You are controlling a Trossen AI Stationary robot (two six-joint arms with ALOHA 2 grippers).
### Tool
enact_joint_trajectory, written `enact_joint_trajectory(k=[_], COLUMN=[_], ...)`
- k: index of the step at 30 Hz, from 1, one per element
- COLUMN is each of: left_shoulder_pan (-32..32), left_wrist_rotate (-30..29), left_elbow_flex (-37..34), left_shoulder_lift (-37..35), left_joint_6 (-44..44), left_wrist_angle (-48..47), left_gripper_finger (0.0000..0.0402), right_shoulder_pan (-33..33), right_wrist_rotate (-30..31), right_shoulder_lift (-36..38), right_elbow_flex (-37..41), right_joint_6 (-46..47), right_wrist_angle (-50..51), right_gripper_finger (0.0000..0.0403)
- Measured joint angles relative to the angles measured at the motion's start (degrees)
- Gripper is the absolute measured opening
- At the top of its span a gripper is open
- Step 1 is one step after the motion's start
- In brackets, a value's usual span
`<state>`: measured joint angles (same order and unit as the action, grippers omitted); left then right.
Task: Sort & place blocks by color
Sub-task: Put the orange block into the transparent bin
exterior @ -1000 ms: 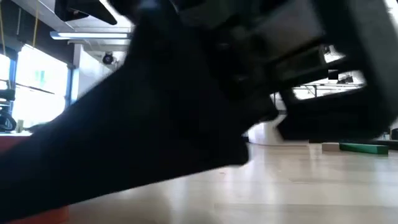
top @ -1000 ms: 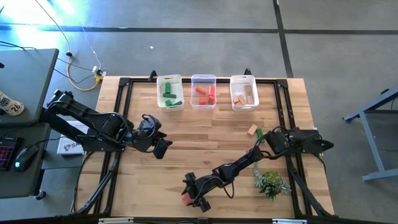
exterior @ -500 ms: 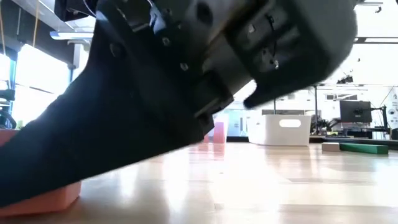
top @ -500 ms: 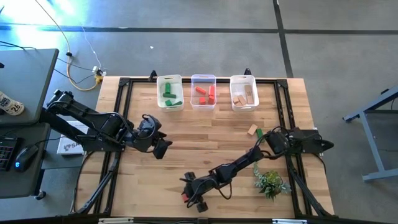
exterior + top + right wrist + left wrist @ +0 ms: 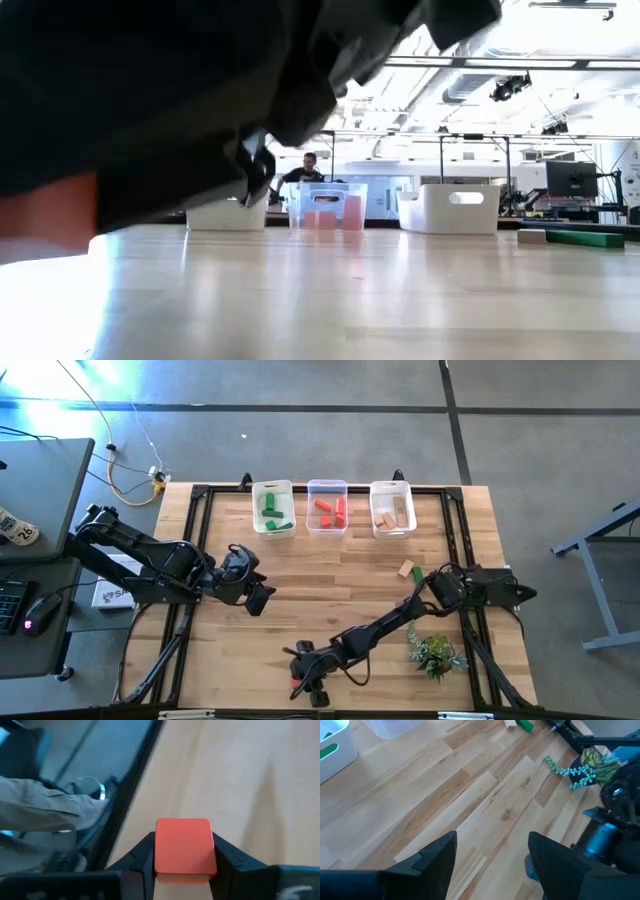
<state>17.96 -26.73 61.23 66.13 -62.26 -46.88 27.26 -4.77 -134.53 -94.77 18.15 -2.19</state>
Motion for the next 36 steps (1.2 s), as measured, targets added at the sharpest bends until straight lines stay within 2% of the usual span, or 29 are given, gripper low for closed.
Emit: enact_joint_trajectory(k=[6, 10, 21, 26, 30, 36], left_shoulder_pan=[0.0, 0.0, -0.6, -3.6, -6.8, -11.1], left_wrist_rotate=[0.3, -1.5, -7.5, -11.2, -11.5, -11.3], left_elbow_flex=[0.0, 0.0, 0.0, 0.0, 0.0, 0.0], left_shoulder_lift=[0.0, 0.0, 0.0, 0.0, 0.0, -0.3], left_joint_6=[-0.1, -0.1, 2.1, 4.9, 10.1, 18.8], left_wrist_angle=[-0.1, -0.1, -2.5, -2.9, -2.8, -2.9], left_gripper_finger=[0.0235, 0.0235, 0.0235, 0.0235, 0.0235, 0.0235], right_shoulder_pan=[-0.1, -0.1, -1.5, -3.3, -4.7, -8.1], right_wrist_rotate=[2.8, 6.1, 19.2, 19.7, 21.8, 24.7], right_shoulder_lift=[0.0, 0.0, 0.0, 0.0, 0.0, 0.0], right_elbow_flex=[-4.9, -7.1, -13.1, -15.3, -17.1, -22.7], right_joint_6=[0.4, 1.4, 6.7, 11.9, 15.3, 15.4], right_wrist_angle=[10.0, 15.7, 31.0, 39.5, 44.9, 52.9], right_gripper_finger=[0.0105, 0.0105, 0.0105, 0.0105, 0.0105, 0.0105])
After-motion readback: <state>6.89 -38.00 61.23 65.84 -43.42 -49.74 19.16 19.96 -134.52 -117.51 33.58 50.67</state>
